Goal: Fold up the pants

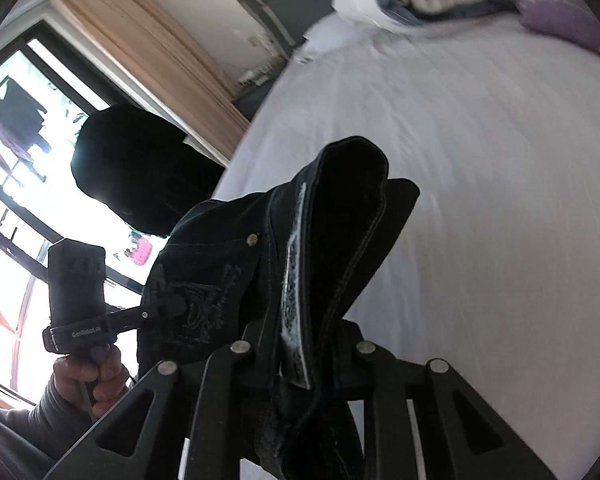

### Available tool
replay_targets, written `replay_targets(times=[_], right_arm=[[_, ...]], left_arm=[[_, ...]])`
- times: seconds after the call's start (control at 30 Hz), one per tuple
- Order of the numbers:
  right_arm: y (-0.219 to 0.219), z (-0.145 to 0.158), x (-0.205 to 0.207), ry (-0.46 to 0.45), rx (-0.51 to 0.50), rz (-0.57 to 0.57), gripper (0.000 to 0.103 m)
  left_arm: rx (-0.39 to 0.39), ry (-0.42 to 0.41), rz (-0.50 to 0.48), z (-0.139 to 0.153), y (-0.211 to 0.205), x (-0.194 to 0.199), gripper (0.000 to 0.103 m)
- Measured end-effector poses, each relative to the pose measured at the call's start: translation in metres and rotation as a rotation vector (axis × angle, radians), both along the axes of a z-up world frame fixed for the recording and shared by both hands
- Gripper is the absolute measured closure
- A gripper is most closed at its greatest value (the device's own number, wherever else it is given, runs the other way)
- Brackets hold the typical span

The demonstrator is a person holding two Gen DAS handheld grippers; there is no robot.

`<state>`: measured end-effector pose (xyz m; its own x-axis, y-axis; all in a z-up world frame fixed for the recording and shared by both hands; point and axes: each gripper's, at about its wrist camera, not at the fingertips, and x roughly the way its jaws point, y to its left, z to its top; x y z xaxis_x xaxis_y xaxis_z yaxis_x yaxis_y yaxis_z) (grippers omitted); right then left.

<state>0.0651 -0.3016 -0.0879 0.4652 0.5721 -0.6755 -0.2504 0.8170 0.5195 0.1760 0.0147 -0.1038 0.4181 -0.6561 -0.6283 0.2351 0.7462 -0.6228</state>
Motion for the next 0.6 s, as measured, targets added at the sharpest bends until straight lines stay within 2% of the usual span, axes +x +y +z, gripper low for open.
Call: replay_targets(times=[0.1,0.23,0.3,0.4,0.43,0.47,0.5,0.53,0.57,0.6], right_arm=[[0.020,0.005,0.029,-0.017,0.017,0.015,0.083],[0.040,-0.012,0.068,0.007,0.033,0.021,0.083],[0.048,-0.027,0.086,0.031,0.024,0.026,0.083],[0.050,-0.065,0.104,0.114,0.035,0.013,0.082],[0.047,-0.082,0.107,0.156,0.044,0.002,0.077],[0.042,-0.102,0.109,0.205,0.046,-0.025,0.064],[0.035,-0.115,0.108,0.231,0.070,-0.049,0.064],[0.025,-0.126,0.107,0.241,0.148,-0.065,0.064],[0.009,-0.136,0.102,0.238,0.290,-0.083,0.062],[0.002,-0.141,0.099,0.246,0.352,-0.083,0.062]], left_arm=[[0.037,-0.028,0.024,0.015,0.004,0.005,0.086],[0.066,-0.011,0.059,0.008,0.007,0.012,0.086],[0.082,0.006,0.074,-0.004,0.012,0.017,0.086],[0.091,0.065,0.086,-0.048,0.031,0.037,0.085],[0.098,0.095,0.089,-0.067,0.034,0.040,0.084],[0.108,0.104,0.095,-0.078,0.035,0.043,0.078],[0.103,0.115,0.108,-0.093,0.040,0.041,0.068],[0.082,0.123,0.122,-0.103,0.045,0.039,0.063],[0.010,0.119,0.134,-0.113,0.054,0.036,0.060],[-0.034,0.114,0.140,-0.117,0.060,0.035,0.058]])
